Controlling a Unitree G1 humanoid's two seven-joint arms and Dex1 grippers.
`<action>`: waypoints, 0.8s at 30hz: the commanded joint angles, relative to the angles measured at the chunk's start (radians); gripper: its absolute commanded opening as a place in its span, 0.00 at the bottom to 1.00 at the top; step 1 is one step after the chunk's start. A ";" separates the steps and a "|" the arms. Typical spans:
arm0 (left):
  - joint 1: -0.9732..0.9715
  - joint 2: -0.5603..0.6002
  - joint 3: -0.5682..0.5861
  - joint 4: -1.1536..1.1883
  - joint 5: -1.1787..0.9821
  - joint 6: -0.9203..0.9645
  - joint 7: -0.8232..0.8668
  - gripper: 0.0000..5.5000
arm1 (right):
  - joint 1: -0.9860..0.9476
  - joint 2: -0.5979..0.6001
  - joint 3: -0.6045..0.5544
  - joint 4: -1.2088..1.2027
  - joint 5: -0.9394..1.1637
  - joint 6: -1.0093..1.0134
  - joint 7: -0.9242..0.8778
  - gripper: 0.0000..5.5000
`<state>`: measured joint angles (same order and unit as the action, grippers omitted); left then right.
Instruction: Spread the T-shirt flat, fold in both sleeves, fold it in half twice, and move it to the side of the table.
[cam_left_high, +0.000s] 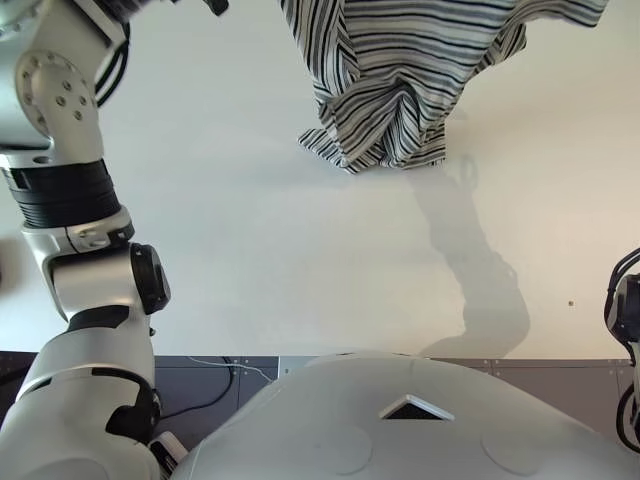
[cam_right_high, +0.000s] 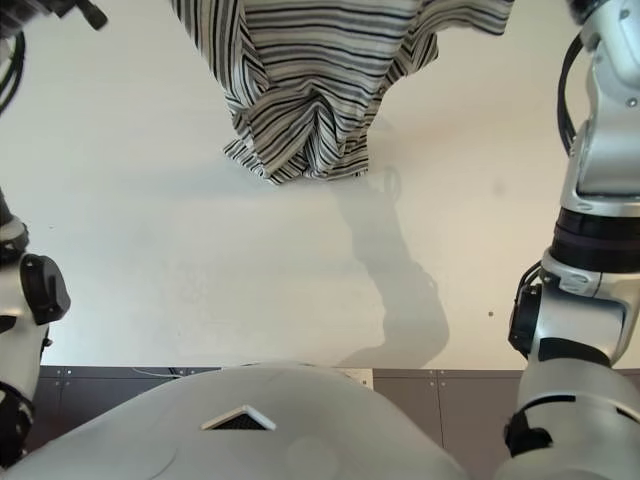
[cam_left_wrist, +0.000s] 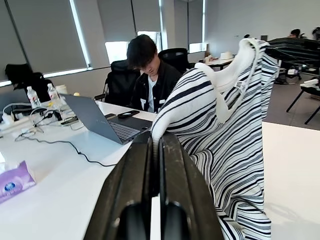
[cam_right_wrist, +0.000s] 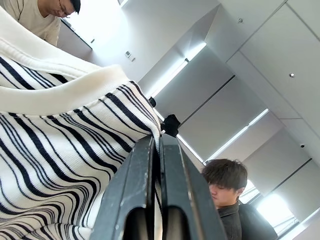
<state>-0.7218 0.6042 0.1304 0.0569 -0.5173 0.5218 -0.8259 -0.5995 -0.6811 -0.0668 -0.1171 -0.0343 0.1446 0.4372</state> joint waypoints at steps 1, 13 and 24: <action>-0.051 0.044 0.038 0.040 -0.029 -0.066 -0.113 0.02 | -0.057 -0.015 -0.071 -0.035 0.049 -0.043 0.006 0.02; -0.245 0.237 0.204 0.051 -0.282 0.111 -0.290 0.02 | -0.143 -0.097 -0.289 -0.239 0.331 0.050 0.063 0.02; -0.112 0.487 0.429 -0.212 -0.602 0.417 -0.334 0.02 | -0.075 -0.301 -0.558 -0.464 0.761 0.359 0.142 0.02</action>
<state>-0.8670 1.0563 0.5199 -0.1046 -1.0695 0.8952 -1.1715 -0.7063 -0.9452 -0.5860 -0.5381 0.6671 0.4458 0.5719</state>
